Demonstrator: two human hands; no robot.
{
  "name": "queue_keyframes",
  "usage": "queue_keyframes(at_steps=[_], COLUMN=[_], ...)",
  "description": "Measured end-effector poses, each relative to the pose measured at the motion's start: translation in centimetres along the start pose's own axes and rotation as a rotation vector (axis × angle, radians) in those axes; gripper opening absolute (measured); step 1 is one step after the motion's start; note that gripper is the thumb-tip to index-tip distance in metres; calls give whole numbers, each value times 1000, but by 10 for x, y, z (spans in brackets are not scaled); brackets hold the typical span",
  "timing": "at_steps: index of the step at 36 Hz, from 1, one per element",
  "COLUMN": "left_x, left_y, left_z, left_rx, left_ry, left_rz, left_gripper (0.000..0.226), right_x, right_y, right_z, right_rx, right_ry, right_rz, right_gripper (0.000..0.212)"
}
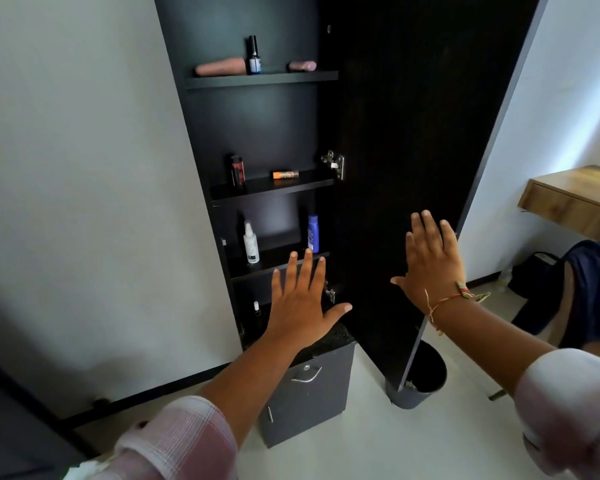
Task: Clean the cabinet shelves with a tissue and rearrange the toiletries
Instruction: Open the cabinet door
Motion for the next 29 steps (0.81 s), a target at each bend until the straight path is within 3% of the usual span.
queue_keyframes(at_steps=[14, 29], left_x=[13, 23], left_y=[-8, -16], left_z=[4, 25], left_rx=[-36, -107], left_ry=[-25, -12], left_rz=[4, 28], left_gripper=[96, 95], right_x=[26, -5], right_y=[-12, -23], right_z=[-1, 49], right_rx=[-29, -106], right_ry=[-17, -309], right_rz=[-33, -70], right_gripper=[100, 94])
Point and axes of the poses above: each hand's wrist, its own y-axis away from the middle knuckle, its own x-axis out of the palm, z = x × y, the point moved 1 cm from there along -y, towards the middle knuckle, and after that the axes turned 12 degrees about y, right-handed, at the moved point
